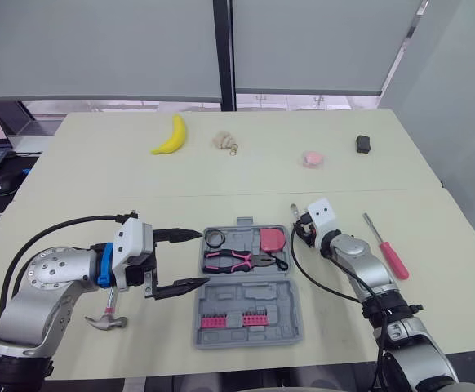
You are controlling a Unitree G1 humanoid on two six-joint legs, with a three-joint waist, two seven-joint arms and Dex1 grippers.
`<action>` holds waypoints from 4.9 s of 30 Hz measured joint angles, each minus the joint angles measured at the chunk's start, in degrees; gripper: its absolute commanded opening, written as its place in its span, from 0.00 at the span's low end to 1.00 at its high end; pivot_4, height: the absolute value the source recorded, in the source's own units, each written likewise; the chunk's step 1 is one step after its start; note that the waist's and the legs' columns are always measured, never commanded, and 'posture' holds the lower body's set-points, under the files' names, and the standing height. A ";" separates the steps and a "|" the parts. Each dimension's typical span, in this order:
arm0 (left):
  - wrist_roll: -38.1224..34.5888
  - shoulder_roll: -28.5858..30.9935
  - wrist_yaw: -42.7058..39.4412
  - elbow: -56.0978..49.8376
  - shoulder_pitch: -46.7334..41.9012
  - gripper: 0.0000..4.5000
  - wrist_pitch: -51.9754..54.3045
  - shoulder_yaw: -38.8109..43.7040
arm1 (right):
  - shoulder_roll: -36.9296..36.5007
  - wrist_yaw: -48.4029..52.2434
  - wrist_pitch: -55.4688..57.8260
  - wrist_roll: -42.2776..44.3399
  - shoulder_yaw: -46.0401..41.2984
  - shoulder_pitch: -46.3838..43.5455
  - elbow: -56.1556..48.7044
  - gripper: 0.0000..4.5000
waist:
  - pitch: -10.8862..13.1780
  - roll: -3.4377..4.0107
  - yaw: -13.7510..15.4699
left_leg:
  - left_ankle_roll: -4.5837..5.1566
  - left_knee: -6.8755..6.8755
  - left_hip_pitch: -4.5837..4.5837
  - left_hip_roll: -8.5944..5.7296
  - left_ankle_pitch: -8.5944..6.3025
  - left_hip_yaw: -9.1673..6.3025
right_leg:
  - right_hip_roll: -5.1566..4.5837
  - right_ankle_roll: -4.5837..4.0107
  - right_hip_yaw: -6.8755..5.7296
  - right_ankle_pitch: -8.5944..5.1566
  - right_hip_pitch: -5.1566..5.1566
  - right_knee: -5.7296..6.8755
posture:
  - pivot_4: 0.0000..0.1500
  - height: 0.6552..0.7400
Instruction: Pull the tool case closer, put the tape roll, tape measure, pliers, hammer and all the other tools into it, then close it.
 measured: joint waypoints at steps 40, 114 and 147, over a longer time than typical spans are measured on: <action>6.21 11.99 -12.45 5.85 11.56 1.00 -6.43 2.40 | -18.07 32.96 30.94 2.03 32.21 -4.27 -50.48 0.07 | 0.11 0.08 -0.01 | 0.01 -0.07 -0.04 0.15 -0.01 -0.16 | -0.10 -0.24 -0.19 -0.17 -0.10 -0.01 | 1.00 0.85; 8.56 11.17 -11.16 6.81 14.06 1.00 -8.79 3.57 | -7.62 34.48 6.12 -6.47 36.25 -4.83 -25.64 0.00 | 0.10 0.06 0.04 | 0.01 -0.08 -0.10 0.15 -0.01 -0.11 | -0.04 -0.26 -0.20 -0.17 -0.24 0.03 | 1.00 0.85; 5.84 7.11 5.01 38.06 21.82 1.00 2.65 29.71 | -30.80 35.98 4.58 12.66 -45.20 54.60 -41.50 0.82 | 0.09 -0.12 -0.03 | -0.07 -0.24 0.24 0.18 -0.05 0.05 | -0.70 -0.13 -0.06 -0.57 0.05 -0.08 | 1.00 0.85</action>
